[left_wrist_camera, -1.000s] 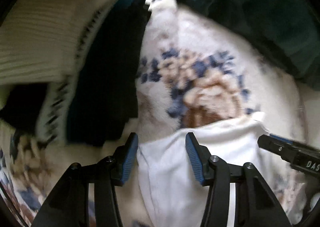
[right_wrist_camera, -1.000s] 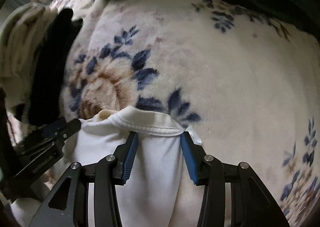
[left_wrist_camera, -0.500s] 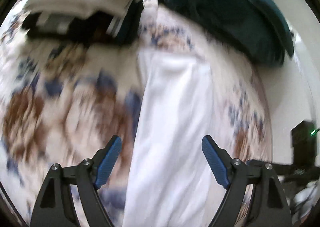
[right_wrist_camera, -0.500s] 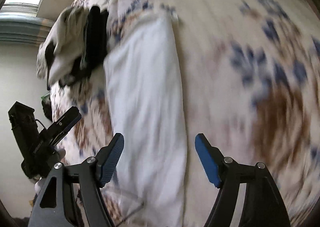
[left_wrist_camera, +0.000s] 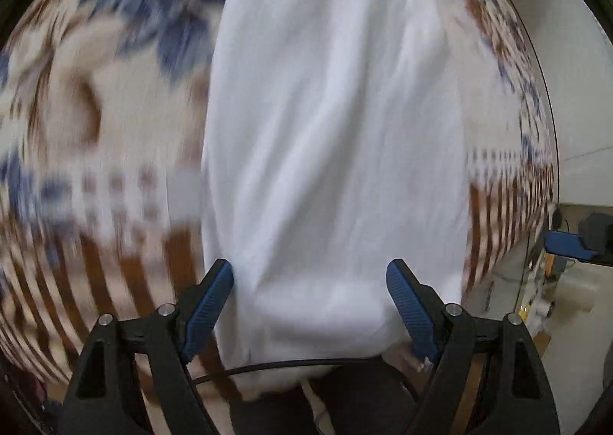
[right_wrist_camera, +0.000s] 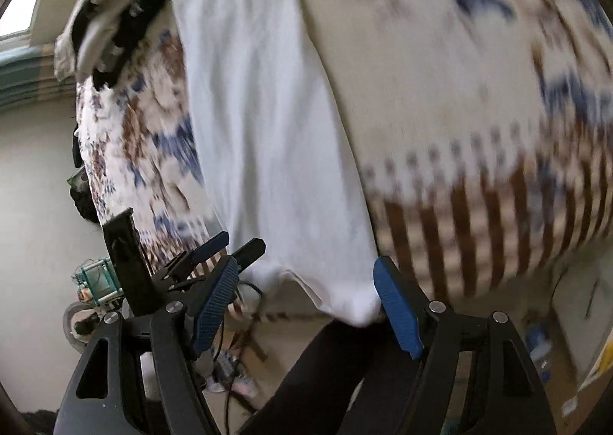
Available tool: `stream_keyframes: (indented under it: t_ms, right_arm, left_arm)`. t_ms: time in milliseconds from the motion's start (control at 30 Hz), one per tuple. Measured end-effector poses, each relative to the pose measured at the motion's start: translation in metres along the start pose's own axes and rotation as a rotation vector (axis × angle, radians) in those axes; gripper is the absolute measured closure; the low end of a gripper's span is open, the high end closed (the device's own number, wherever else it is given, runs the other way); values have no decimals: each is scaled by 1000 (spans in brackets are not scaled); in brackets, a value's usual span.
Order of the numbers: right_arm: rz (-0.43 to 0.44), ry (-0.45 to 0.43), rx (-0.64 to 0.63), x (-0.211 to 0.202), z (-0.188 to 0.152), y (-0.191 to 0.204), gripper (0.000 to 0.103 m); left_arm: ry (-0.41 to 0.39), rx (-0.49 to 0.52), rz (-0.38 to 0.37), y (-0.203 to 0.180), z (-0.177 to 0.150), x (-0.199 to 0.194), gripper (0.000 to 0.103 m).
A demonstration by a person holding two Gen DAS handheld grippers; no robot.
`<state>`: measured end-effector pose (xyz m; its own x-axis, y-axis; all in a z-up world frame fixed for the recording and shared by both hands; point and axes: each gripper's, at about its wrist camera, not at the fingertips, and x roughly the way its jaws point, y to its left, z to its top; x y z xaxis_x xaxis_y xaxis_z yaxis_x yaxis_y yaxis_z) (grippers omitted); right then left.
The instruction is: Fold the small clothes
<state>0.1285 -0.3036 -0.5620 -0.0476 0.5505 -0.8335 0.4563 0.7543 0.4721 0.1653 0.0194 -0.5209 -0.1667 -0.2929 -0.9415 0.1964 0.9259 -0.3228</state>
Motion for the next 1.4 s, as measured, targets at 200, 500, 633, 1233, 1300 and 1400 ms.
stream_keyframes:
  t_ms: [200, 500, 633, 1233, 1300, 1400]
  right_arm:
    - [-78, 32, 38, 39, -39, -33, 27]
    - [-95, -15, 147, 75, -48, -68, 27]
    - [-97, -31, 178, 89, -48, -70, 36]
    - [-165, -103, 38, 90, -83, -28, 98]
    - [-168, -108, 14, 90, -87, -19, 98]
    - [-176, -96, -3, 97, -88, -13, 98]
  left_arm:
    - [36, -113, -5, 26, -50, -5, 21]
    - [-115, -369, -53, 62, -62, -30, 22]
    - [-123, -394, -101, 61, -55, -21, 24]
    - [-257, -267, -45, 30, -68, -39, 100]
    - [-250, -278, -35, 35, -70, -36, 100]
    - [-224, -289, -14, 40, -68, -23, 100]
